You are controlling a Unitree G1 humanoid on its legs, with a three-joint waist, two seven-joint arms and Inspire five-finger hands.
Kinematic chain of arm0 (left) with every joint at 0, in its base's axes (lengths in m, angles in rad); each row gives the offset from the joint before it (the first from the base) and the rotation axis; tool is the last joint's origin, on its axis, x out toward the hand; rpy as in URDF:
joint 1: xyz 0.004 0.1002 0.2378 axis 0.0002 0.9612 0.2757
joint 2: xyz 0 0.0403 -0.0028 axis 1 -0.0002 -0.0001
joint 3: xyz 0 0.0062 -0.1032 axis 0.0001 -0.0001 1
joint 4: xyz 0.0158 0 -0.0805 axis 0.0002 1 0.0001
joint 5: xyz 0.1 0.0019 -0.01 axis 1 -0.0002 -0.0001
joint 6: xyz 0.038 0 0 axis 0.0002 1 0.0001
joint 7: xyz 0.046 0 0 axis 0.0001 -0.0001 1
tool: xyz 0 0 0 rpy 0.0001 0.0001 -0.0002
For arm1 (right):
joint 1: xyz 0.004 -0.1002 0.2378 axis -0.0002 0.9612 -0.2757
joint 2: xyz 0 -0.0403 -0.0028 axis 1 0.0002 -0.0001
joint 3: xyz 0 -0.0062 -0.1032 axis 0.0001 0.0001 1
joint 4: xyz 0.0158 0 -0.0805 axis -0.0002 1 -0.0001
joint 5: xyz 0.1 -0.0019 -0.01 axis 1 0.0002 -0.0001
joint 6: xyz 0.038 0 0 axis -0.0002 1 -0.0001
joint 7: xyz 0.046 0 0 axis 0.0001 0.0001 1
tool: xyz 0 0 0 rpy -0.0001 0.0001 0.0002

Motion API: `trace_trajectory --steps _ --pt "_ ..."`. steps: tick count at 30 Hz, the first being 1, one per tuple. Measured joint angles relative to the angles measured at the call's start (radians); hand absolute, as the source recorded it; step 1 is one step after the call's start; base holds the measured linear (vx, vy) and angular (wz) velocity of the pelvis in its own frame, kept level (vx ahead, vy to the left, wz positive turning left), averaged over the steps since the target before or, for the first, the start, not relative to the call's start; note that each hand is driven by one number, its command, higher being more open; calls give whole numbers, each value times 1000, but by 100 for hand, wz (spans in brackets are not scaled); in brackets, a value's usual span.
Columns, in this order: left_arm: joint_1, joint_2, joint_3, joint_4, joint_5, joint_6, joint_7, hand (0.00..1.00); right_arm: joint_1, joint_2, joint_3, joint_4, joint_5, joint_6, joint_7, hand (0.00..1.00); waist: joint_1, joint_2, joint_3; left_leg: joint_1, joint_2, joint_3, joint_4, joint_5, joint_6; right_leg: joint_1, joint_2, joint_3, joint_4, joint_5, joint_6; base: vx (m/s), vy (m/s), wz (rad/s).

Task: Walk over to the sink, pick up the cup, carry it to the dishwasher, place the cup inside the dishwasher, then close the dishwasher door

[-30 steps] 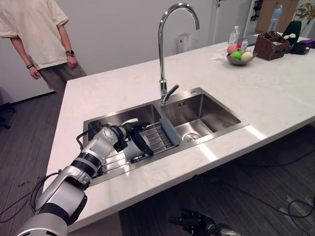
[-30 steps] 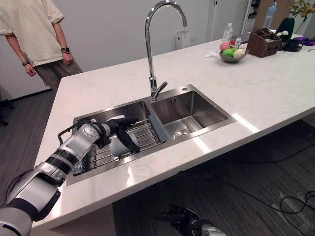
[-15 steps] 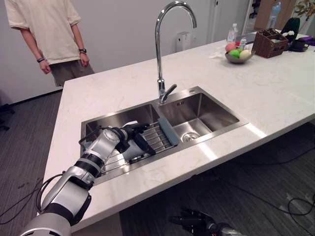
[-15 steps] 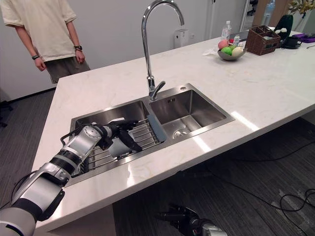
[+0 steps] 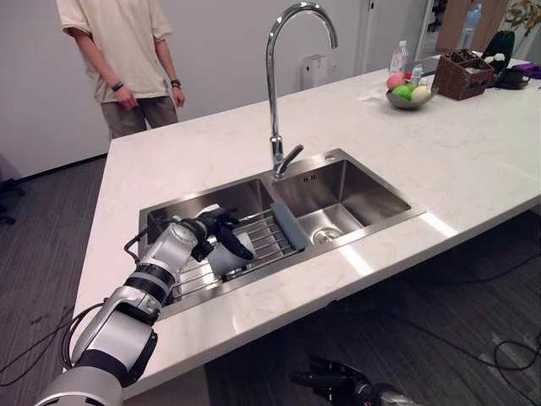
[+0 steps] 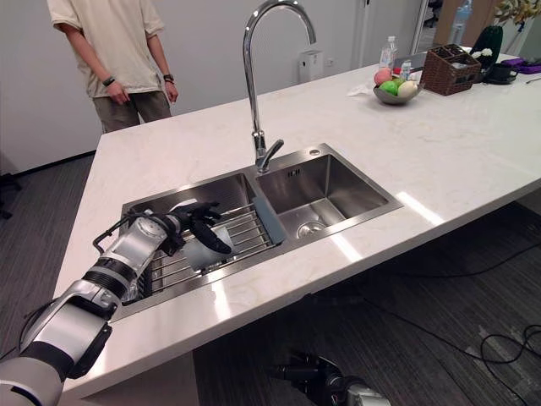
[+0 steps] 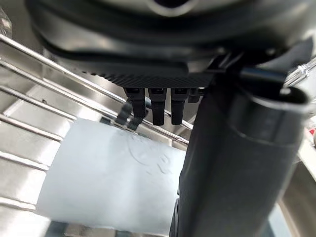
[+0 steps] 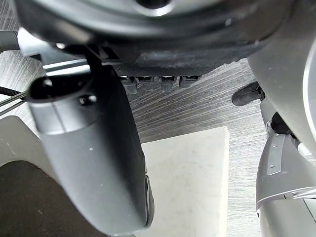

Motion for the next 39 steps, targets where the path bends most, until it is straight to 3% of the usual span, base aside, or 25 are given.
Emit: trace_trajectory --steps 12,28,29,35,39 --pt "0 9 0 34 80 -50 -138 100 2 4 -33 -1 -12 0 36 100 0 -2 2 0 2 13 0 -2 -2 -8 2 13 2 0 0 0 0 -1" --pt "0 44 -2 33 184 -152 -223 100 2 4 -32 -8 -15 -1 40 100 1 -11 13 -1 -1 1 0 -2 -2 -4 0 2 2 -2 1 0 0 1" --pt "0 44 -2 33 197 -158 -228 0 2 4 -32 -8 -15 -1 40 100 1 -12 14 -1 -1 1 0 -2 -2 -4 0 2 1 -2 1 0 0 0" --pt "25 37 12 60 278 -173 -239 0 0 4 -30 -8 -15 -1 40 100 -3 -19 19 -1 0 1 0 -2 -2 -2 2 2 -2 -2 1 0 0 0" --pt "57 27 104 67 364 -189 -203 0 -1 5 -29 -5 -14 -1 36 100 1 -28 24 0 2 1 0 -3 -2 0 3 1 -4 -2 1 0 0 0"
